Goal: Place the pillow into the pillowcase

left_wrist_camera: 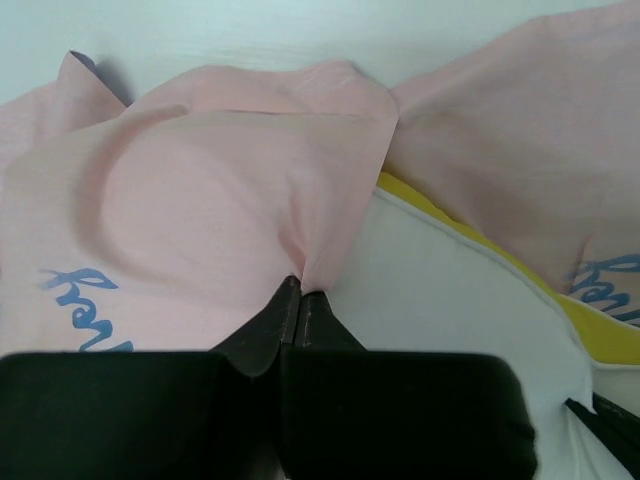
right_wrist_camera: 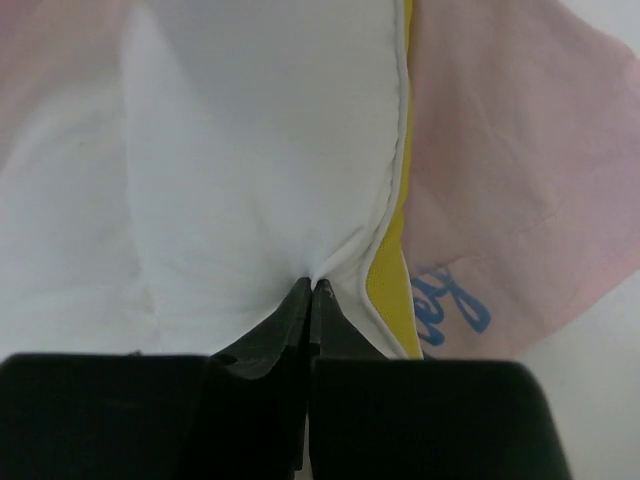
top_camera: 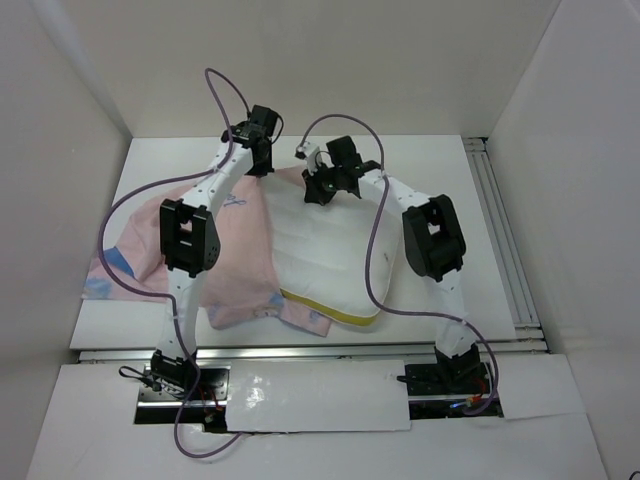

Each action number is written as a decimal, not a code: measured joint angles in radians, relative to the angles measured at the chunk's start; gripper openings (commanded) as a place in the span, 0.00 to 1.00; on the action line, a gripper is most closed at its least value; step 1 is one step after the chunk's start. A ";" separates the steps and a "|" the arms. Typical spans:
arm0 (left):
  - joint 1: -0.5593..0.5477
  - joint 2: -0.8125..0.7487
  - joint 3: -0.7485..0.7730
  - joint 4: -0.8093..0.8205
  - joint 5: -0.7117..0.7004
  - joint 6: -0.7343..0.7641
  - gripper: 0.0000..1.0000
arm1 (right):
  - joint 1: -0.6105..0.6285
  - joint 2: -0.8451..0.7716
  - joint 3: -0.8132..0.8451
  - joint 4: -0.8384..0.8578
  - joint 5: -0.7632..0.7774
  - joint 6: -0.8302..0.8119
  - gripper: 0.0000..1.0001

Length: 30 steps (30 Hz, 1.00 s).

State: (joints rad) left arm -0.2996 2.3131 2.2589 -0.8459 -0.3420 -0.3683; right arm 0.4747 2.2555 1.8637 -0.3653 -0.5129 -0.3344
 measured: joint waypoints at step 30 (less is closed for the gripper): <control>-0.512 -0.588 -0.330 0.144 -0.025 0.077 0.00 | -0.040 -0.702 -0.793 0.700 -0.064 0.319 0.27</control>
State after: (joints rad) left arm -0.8116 1.7252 1.9285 -0.7017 -0.3668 -0.2913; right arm 0.4343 1.5539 1.0706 0.3351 -0.5774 -0.0154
